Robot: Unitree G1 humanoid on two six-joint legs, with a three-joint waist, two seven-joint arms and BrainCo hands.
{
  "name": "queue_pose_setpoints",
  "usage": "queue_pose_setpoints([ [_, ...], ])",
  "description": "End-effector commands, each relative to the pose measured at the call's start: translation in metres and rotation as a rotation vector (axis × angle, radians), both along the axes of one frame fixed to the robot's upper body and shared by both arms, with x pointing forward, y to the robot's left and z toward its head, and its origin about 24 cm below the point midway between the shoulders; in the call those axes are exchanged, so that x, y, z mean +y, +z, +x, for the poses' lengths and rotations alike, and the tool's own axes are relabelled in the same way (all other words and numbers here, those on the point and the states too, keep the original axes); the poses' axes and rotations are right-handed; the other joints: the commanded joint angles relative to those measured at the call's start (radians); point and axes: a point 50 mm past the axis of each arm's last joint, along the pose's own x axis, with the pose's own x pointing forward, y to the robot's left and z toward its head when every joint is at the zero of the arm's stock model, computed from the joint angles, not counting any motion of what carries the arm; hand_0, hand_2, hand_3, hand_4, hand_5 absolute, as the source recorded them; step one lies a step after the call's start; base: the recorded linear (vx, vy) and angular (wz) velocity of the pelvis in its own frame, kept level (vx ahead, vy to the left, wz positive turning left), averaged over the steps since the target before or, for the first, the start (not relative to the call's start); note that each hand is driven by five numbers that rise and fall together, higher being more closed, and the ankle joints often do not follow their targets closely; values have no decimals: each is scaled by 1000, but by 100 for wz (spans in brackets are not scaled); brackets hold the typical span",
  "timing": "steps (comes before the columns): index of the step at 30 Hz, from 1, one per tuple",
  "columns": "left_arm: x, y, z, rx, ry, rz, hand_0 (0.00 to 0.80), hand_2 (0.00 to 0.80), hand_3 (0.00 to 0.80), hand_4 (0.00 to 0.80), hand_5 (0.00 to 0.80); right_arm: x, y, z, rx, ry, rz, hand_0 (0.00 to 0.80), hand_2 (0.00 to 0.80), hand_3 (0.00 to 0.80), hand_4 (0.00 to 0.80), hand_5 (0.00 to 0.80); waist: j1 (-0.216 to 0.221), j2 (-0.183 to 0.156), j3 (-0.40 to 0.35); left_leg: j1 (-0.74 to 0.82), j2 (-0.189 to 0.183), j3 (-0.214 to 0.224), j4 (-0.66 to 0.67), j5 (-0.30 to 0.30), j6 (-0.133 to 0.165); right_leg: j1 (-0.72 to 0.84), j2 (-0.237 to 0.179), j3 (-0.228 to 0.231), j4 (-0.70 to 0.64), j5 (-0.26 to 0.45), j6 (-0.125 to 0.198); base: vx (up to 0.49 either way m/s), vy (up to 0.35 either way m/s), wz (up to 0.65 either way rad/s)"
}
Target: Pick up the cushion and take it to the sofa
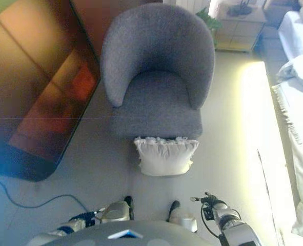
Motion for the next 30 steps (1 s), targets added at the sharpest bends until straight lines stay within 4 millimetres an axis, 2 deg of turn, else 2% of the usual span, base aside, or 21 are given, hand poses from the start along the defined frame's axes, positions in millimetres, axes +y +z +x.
queue_pose_setpoints([
  [1, 0, 1, 3, 14, -10, -5, 0, 0, 0, 0, 0, -10, 4, 8, 17, 1, -25, 0, 0, 0, 0, 0, 45, 16, 14, -2, 5, -25, -82, 14, 11, 23, -45, 87, 47, -86, 63, 268, 238, 63],
  [6, -3, -2, -11, 79, 36, -9, 0, 0, 0, 0, 0, -3, 0, -1, 43, 29, -26, 0, 0, 0, 0, 0, 76, 31, 3, -34, -21, -40, -109, 11, 7, 124, -49, 60, 23, -121, 71, 315, 237, 31],
  [8, -1, -2, -17, 109, 22, -7, 0, 0, 0, 0, 0, 2, -1, 2, 22, -31, -33, 0, 0, 0, 0, 0, 92, 25, -11, -24, -26, -51, -109, -7, 23, 154, -73, 59, 26, -139, 87, 355, 299, -28],
  [10, 4, -1, -18, 107, 10, 11, 0, 0, 0, 0, 0, 4, 0, 9, -7, -83, -36, 0, 0, 0, 0, 0, 88, 13, -17, -11, -31, -29, -72, -32, 44, 154, -101, 76, 67, -149, 106, 312, 324, -4],
  [13, 16, 4, 1, 29, -3, 51, 0, 0, 0, 0, 0, 12, 0, 14, -32, -33, 5, 0, 0, 0, 0, 0, 78, -12, -28, -32, -51, -20, 8, -80, 93, 147, -121, 112, 149, -173, 125, 269, 214, -19],
  [15, 21, 9, 17, -18, -6, 88, 0, 0, 0, 0, 0, 18, -1, 14, -39, -15, 14, 0, 0, 0, 0, 0, 67, -25, -32, -25, -66, -37, 21, -103, 117, 119, -111, 147, 191, -186, 124, 300, 51, -32],
  [16, 24, 11, 24, -36, -26, 105, 0, 0, 0, 0, 0, 20, -1, 16, -47, -8, 24, 0, 0, 0, 0, 0, 70, -33, -32, -27, -69, -31, 33, -112, 121, 112, -111, 136, 191, -180, 125, 243, -38, -34],
  [19, 28, 18, 45, -94, -74, 133, 0, 0, 0, 0, 0, 26, 2, 31, -100, 5, 43, 0, 0, 0, 0, 0, 81, -34, -27, -23, -55, 5, 32, -115, 111, 40, -148, 88, 179, -112, 138, 64, -92, -38],
  [22, 26, 23, 64, -161, -83, 136, 0, 0, 0, 0, 0, 24, 10, 51, -151, 6, 42, 0, 0, 0, 0, 0, 65, -22, 3, -56, -32, 37, 50, -112, 92, -72, -205, 108, 130, 3, 163, -95, -112, -79],
  [24, 27, 25, 71, -200, -59, 136, 0, 0, 0, 0, 0, 9, 12, 47, -164, 40, 41, 0, 0, 0, 0, 0, 47, -13, 26, -86, -11, 50, 65, -115, 81, -136, -227, 134, 109, 53, 168, -89, -118, -53],
  [26, 22, 25, 73, -231, -32, 138, 0, 0, 0, 0, 0, 12, 9, 40, -155, 74, 34, 0, 0, 0, 0, 0, 33, -7, 46, -100, 9, 50, 89, -128, 79, -162, -236, 155, 113, 48, 179, 13, -179, -22],
  [28, 19, 25, 73, -266, -24, 141, 0, 0, 0, 0, 0, 17, 8, 38, -152, 98, 23, 0, 0, 0, 0, 0, 30, -12, 57, -125, 33, 56, 134, -128, 59, -139, -235, 143, 90, 39, 182, 121, -237, -8],
  [30, 18, 25, 74, -303, -11, 146, 0, 0, 0, 0, 0, 18, 7, 38, -136, 128, 7, 0, 0, 0, 0, 0, 25, -17, 70, -138, 64, 43, 167, -125, 37, -129, -212, 156, 95, 0, 182, 164, -275, 4],
])
